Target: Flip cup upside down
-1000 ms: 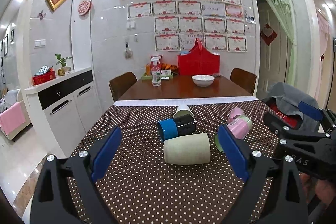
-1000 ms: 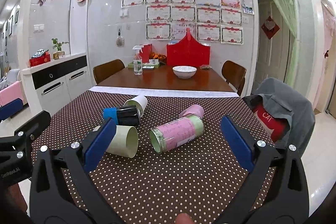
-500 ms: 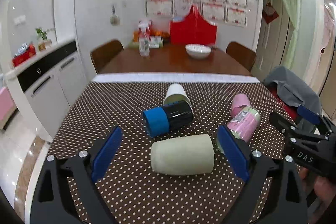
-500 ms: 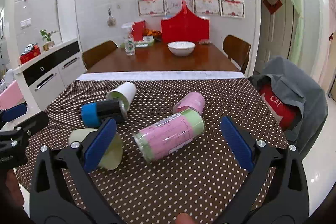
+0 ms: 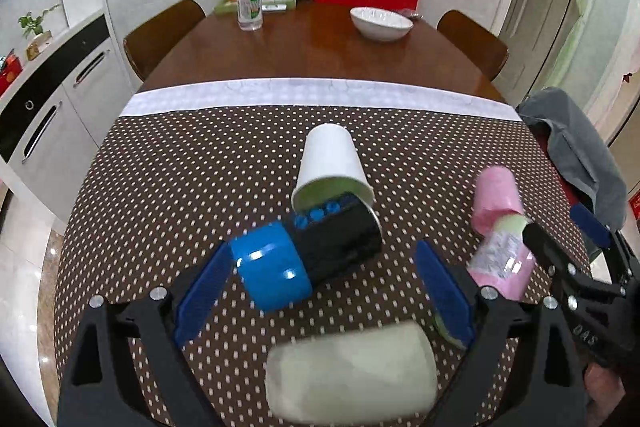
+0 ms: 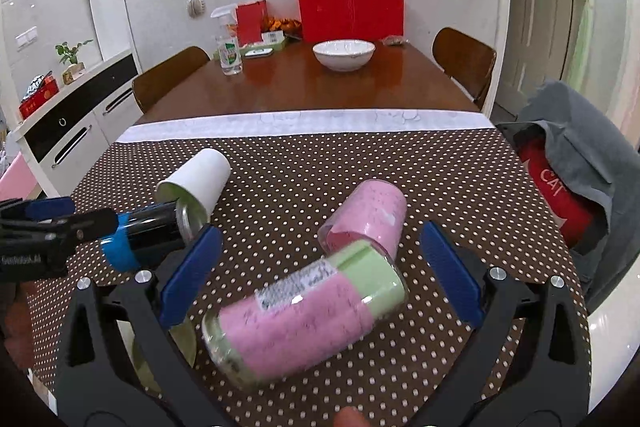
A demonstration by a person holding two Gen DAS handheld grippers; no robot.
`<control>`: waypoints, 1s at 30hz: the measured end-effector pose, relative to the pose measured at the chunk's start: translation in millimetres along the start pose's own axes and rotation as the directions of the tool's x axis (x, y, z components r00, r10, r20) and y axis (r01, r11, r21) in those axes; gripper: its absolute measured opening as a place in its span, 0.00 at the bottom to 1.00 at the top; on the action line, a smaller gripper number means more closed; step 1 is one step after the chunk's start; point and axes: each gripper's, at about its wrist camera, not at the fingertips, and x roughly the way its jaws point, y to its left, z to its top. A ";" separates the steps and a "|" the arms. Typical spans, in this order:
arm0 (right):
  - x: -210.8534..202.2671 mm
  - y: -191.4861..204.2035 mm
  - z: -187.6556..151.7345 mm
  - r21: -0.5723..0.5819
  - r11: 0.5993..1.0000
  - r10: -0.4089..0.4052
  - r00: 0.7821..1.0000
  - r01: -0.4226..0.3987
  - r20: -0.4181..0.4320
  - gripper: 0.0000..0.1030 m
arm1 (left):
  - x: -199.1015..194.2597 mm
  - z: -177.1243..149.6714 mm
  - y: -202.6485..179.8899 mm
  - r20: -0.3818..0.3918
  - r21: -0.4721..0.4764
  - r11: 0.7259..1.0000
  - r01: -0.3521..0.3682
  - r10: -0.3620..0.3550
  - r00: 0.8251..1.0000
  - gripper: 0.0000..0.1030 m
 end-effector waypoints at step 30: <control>80.8 -19.3 42.8 0.006 1.000 0.028 0.996 -0.027 -0.088 0.94 | 169.4 74.6 -16.4 -0.336 -0.043 0.993 0.111 -0.119 0.934 0.63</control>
